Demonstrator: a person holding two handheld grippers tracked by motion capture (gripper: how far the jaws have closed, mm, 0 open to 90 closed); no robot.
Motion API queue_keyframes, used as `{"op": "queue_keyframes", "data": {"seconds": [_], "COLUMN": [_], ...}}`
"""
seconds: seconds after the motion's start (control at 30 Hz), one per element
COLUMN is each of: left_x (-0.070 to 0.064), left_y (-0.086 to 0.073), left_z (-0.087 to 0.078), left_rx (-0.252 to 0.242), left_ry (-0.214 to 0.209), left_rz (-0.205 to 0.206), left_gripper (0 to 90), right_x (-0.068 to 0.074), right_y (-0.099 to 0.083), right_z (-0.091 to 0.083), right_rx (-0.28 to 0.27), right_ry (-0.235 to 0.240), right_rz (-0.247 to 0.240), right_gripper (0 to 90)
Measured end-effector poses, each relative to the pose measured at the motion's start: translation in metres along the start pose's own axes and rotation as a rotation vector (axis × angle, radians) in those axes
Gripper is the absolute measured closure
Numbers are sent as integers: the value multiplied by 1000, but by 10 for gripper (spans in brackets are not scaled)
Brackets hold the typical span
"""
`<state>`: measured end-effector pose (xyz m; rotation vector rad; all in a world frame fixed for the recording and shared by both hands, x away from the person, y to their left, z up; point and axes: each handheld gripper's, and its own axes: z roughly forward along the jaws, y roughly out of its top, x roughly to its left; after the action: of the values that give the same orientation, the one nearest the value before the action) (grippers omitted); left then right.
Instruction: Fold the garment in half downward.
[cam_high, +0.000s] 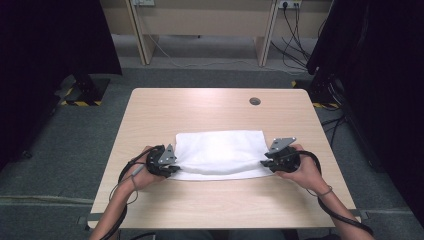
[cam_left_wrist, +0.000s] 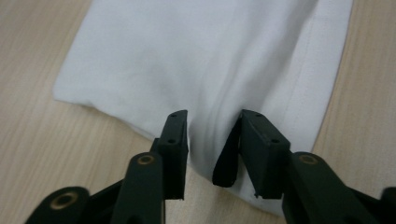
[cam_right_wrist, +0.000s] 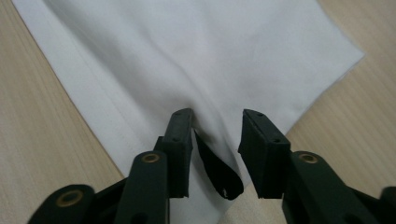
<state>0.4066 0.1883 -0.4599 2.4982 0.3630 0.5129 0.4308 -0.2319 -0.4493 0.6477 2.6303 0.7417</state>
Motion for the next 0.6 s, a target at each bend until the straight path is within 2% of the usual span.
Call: {"op": "queue_keyframes", "data": {"seconds": [0.1, 0.27, 0.43, 0.6], "left_x": [0, 0, -1, 0], "left_y": [1, 1, 2, 5], "left_z": [1, 4, 1, -12], "left_rx": [-11, -12, -28, -71], "left_ry": [-15, -23, -9, 12], "left_rz": [-2, -2, 7, 2], "left_gripper": [722, 823, 850, 853], "right_x": [0, 3, 4, 5], "right_y": [-3, -5, -3, -1], "right_z": [4, 5, 5, -6], "right_rx": [16, 15, 22, -20], "right_ry": [27, 30, 22, 20], "right_rz": [20, 20, 11, 19], "right_gripper": [749, 819, 842, 847]}}
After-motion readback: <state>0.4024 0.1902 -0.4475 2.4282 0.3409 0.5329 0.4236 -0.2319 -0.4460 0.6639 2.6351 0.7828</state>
